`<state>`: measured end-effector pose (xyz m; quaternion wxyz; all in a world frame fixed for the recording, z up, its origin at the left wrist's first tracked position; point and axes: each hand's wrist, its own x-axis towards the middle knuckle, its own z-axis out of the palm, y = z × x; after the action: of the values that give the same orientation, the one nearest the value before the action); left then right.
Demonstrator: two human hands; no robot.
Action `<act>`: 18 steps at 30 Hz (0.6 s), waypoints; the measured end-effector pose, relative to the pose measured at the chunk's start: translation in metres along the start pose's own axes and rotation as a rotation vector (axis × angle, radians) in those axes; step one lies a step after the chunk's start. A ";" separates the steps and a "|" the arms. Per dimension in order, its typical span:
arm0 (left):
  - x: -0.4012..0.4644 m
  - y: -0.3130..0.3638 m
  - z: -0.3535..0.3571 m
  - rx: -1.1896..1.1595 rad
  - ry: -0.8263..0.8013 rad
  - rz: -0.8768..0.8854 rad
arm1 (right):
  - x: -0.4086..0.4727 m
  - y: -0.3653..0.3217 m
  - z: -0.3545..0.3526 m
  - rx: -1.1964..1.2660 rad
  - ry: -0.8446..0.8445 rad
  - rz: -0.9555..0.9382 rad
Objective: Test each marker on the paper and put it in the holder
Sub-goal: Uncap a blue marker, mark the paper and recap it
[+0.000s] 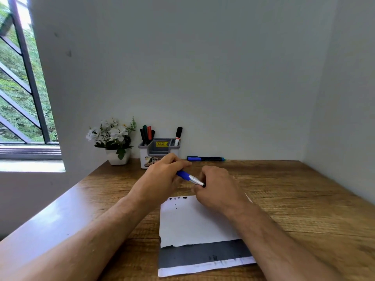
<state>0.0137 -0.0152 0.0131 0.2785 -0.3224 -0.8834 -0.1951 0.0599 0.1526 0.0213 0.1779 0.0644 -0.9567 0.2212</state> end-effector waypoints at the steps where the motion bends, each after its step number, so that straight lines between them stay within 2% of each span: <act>1: 0.000 -0.001 0.000 0.023 0.005 0.023 | 0.000 0.000 0.001 0.018 -0.012 -0.025; 7: 0.000 -0.005 -0.006 -0.019 0.099 0.047 | 0.001 -0.003 0.004 0.060 0.061 -0.096; 18: 0.000 -0.011 -0.006 -0.029 0.088 0.067 | 0.003 -0.001 0.002 0.234 0.023 -0.064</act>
<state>0.0086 -0.0263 0.0155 0.3185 -0.3468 -0.8562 -0.2125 0.0565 0.1505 0.0209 0.1869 0.1128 -0.9197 0.3263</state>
